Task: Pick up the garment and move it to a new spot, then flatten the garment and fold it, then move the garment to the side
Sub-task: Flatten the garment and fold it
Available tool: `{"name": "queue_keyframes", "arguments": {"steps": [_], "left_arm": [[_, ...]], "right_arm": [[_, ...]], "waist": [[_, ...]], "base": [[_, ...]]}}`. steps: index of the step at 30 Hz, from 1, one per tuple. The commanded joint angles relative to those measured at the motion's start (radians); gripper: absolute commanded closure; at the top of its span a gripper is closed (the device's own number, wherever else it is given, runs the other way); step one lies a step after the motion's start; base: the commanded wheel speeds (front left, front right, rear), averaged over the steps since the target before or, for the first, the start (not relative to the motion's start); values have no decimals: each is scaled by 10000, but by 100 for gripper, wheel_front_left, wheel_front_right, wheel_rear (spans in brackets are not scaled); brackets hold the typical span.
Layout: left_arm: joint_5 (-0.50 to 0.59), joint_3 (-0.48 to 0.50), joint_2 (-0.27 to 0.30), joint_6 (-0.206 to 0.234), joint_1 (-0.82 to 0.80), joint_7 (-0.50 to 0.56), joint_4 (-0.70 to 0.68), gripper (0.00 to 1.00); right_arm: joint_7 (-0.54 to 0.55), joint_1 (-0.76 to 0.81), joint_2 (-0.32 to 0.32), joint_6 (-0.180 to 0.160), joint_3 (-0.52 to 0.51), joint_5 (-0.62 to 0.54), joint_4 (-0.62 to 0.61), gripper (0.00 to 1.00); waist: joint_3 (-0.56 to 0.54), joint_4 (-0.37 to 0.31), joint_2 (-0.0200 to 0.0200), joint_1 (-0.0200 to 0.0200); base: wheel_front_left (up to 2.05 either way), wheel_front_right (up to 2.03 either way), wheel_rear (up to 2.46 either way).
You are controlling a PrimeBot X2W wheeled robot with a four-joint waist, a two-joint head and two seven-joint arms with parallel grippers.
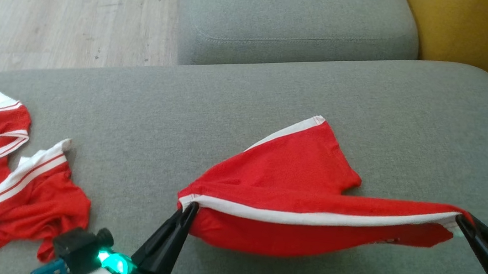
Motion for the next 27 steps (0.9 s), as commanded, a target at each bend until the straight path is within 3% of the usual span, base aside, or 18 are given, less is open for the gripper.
{"name": "queue_keyframes", "arguments": {"steps": [1,10,15,27], "left_arm": [[-33,406,237,56,-381,17,-381,100],[-339,214,-281,-181,-767,84,87,100],[-380,103,-637,-437,-1162,-11,517,100],[-647,105,-1351,-130,-2161,510,1674,100]], "right_arm": [[71,-258,-266,-19,-72,-82,-364,100],[-520,-951,-322,-19,142,-562,688,100],[-997,-1583,-568,-19,761,-769,1404,100],[-1953,-4813,-1086,-19,2859,-1344,3138,100]], "waist": [[58,81,-1,1],[557,539,-1,1],[937,719,-1,1],[2107,1086,-1,1]], "base": [[0,0,0],[0,0,0],[0,0,0],[0,0,0]]}}
